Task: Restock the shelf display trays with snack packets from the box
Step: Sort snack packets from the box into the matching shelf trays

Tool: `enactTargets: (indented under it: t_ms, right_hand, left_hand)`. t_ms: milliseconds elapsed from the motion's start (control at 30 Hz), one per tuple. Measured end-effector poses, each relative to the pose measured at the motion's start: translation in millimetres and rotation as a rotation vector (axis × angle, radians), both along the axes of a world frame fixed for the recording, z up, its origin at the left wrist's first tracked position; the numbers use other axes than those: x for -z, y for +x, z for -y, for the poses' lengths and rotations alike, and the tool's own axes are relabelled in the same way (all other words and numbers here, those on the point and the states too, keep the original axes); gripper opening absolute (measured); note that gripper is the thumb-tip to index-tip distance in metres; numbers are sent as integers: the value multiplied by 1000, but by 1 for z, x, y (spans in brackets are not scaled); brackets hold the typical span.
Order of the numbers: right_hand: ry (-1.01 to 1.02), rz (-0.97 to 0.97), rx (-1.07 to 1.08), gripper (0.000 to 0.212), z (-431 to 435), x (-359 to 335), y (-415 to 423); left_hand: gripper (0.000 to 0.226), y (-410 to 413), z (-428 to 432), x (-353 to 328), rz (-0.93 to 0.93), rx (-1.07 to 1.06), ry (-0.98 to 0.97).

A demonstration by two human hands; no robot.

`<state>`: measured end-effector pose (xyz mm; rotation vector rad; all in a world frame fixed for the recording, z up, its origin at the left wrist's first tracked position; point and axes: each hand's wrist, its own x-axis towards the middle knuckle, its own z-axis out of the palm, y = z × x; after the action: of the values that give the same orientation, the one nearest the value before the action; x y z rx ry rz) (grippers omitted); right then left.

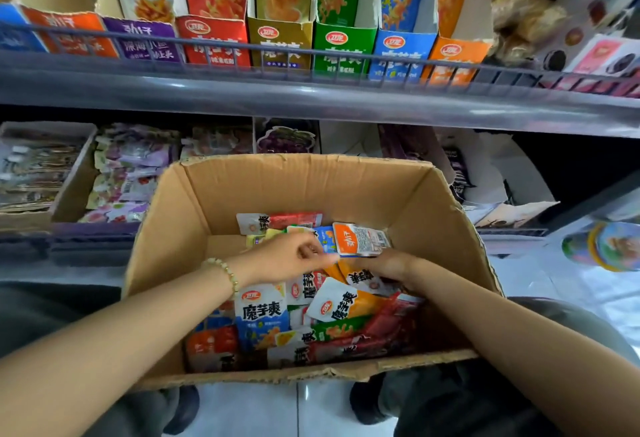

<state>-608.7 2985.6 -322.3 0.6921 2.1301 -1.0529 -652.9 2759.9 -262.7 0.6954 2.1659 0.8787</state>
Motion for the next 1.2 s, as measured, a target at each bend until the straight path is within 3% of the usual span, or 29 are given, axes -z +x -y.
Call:
enactTargets:
  t_ms: [67, 133, 233, 333, 400, 467, 567, 633, 733, 800, 867, 933, 1033, 1100, 1200]
  right_hand:
    - [32, 12, 10, 71, -1, 6, 3]
    - [30, 17, 65, 47, -1, 8, 7]
    - [-78, 51, 123, 26, -3, 12, 8]
    - [-283, 48, 228, 9, 7, -2, 5]
    - [-413, 56, 371, 42, 10, -15, 1]
    - [-464, 51, 363, 54, 11, -38, -4]
    - [-382, 8, 103, 31, 15, -78, -5]
    - [-299, -38, -58, 17, 20, -98, -1]
    - [-20, -248, -262, 30, 18, -106, 0]
    - [84, -437, -216, 34, 11, -110, -1]
    - [-19, -581, -4, 26, 4, -118, -3]
    - [-135, -677, 187, 24, -2, -124, -5]
    - [-300, -665, 320, 28, -2, -131, -5]
    - [-369, -573, 302, 27, 2, -133, -4]
    - [-481, -434, 172, 17, 20, -138, 1]
  left_hand:
    - [46, 12, -12, 9, -2, 224, -158]
    - [43, 15, -18, 20, -54, 268, -205]
    - [35, 2, -19, 15, 39, 106, -51]
    - [27, -21, -3, -8, -3, -235, 139]
    - [23, -31, 14, -26, -3, -419, 250]
    - [15, -37, 32, -38, 64, -551, 363]
    - [13, -37, 48, -46, 68, -677, 444]
    - [35, -36, 54, -40, -10, -679, 341]
    - [55, -30, 58, -34, -138, -567, 189]
    - [55, -28, 55, -37, -230, -511, 146]
    - [54, -30, 53, -40, -280, -540, 183]
    - [49, -34, 54, -39, -172, -622, 311]
    - [24, -34, 54, -39, 81, -805, 437]
    - [20, -32, 54, -39, 193, -848, 426]
    - [18, -25, 51, -46, 180, -756, 380]
